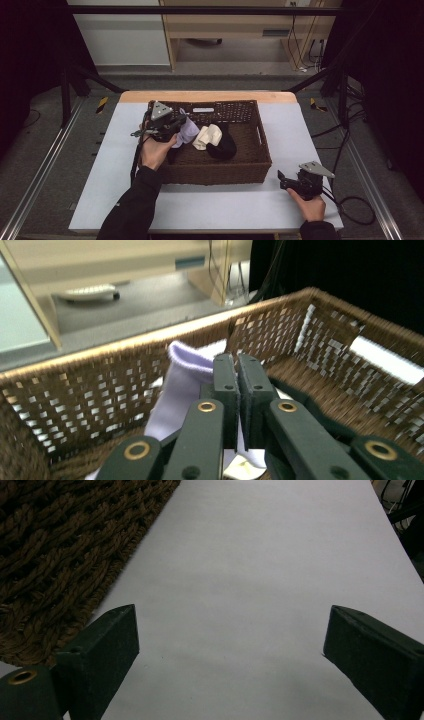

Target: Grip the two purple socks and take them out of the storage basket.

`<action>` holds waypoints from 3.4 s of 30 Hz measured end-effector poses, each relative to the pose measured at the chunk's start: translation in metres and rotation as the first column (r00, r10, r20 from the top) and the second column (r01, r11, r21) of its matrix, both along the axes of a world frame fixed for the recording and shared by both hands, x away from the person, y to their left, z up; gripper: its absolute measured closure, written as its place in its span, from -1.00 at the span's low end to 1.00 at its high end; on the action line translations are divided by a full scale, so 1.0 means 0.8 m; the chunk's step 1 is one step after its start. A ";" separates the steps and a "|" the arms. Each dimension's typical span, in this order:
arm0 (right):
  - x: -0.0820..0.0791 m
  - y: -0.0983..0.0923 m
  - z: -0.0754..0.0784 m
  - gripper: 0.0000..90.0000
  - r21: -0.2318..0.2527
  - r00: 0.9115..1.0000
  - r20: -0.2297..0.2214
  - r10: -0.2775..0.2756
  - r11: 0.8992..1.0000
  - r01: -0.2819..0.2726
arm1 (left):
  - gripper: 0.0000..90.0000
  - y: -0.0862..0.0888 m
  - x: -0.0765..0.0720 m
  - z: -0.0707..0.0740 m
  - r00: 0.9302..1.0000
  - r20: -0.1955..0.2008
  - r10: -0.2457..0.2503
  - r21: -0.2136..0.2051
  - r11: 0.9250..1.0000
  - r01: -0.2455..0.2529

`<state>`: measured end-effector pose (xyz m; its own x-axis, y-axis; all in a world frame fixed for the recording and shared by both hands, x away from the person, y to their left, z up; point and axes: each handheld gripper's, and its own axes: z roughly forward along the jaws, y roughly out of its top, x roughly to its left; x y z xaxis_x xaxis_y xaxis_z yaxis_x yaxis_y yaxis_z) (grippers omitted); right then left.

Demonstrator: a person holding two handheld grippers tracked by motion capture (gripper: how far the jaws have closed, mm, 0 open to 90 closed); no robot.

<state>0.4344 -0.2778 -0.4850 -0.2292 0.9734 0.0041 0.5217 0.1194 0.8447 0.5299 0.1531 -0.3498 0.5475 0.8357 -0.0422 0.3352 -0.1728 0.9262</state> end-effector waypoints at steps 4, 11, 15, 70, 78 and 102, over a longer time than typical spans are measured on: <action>0.000 0.000 0.000 -0.82 0.000 1.000 0.001 0.003 1.000 -0.003 | 0.93 0.007 -0.013 0.018 1.000 0.027 -0.003 -0.040 0.999 0.004; 0.000 0.000 0.000 -0.82 -0.001 1.000 -0.002 0.000 1.000 0.000 | 0.93 0.026 -0.036 0.042 0.997 0.074 -0.010 -0.090 0.996 0.017; 0.000 0.000 0.000 -0.82 -0.002 1.000 -0.001 -0.001 1.000 0.001 | 0.93 0.035 -0.044 0.050 0.996 0.091 -0.008 -0.103 0.994 0.017; 0.000 0.000 0.000 -0.82 -0.006 1.000 -0.001 -0.001 1.000 0.001 | 0.93 0.229 -0.109 -0.022 0.967 0.032 0.252 -0.106 0.963 -0.247; 0.000 0.000 0.000 -0.82 -0.006 1.000 0.000 -0.001 1.000 0.001 | 0.93 0.231 -0.104 -0.061 0.962 -0.032 0.271 -0.025 0.962 -0.272; 0.000 0.000 0.000 -0.83 0.000 1.000 0.002 0.006 1.000 -0.006 | 0.38 0.237 -0.100 -0.106 0.927 -0.163 0.339 0.106 0.940 -0.325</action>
<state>0.4340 -0.2778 -0.4850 -0.2350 0.9720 0.0035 0.5191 0.1224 0.8459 0.4498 0.3427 -0.4347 0.2275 0.9729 -0.0419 0.5421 -0.0908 0.8354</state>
